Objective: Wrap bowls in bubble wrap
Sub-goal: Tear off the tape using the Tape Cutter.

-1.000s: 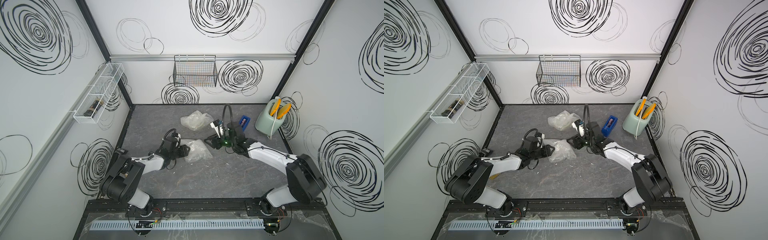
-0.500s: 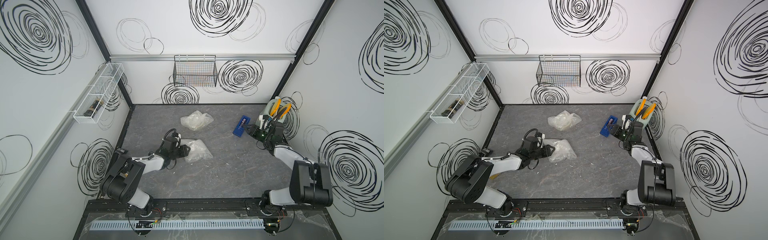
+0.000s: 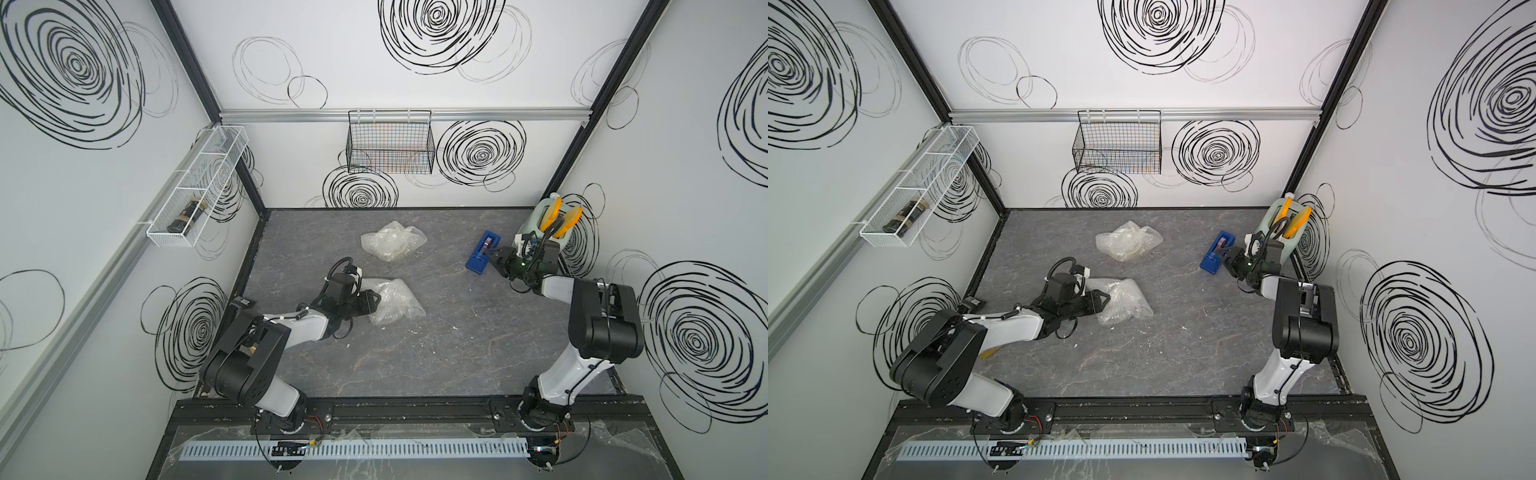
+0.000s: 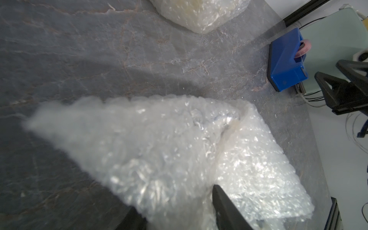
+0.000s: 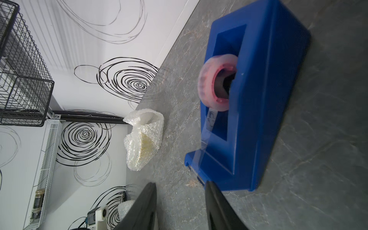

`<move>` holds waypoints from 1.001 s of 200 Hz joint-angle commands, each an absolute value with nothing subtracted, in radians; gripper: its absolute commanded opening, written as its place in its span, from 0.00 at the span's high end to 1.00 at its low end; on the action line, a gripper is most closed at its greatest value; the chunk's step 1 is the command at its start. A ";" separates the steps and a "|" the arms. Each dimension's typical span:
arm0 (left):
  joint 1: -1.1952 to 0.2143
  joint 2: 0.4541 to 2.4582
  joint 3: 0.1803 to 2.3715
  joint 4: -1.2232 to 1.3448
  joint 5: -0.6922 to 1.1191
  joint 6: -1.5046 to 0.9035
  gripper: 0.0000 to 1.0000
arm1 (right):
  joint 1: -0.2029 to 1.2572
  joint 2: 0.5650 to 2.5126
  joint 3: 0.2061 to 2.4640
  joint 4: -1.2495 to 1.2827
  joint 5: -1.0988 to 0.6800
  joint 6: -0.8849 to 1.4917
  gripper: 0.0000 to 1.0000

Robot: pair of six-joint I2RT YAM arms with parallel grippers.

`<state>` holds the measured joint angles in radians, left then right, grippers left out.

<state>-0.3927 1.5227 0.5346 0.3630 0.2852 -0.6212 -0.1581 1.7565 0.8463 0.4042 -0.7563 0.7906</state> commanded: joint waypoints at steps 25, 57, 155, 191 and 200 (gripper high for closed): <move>-0.397 1.537 0.534 0.373 0.278 -0.607 0.49 | -0.158 1.817 0.883 0.474 -0.784 0.835 0.56; -0.399 1.539 0.533 0.373 0.276 -0.608 0.49 | -0.157 1.846 0.894 0.476 -0.784 0.837 0.57; -0.403 1.542 0.537 0.368 0.276 -0.606 0.49 | -0.143 1.933 0.938 0.478 -0.811 0.843 0.62; -0.405 1.545 0.537 0.367 0.277 -0.604 0.48 | -0.141 1.957 0.969 0.477 -0.824 0.853 0.64; -0.405 1.547 0.536 0.367 0.277 -0.604 0.48 | -0.140 1.959 0.972 0.476 -0.820 0.854 0.65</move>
<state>-0.3992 1.5318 0.5350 0.3611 0.2844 -0.6159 -0.1455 1.9366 0.9482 0.4728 -0.8013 0.8310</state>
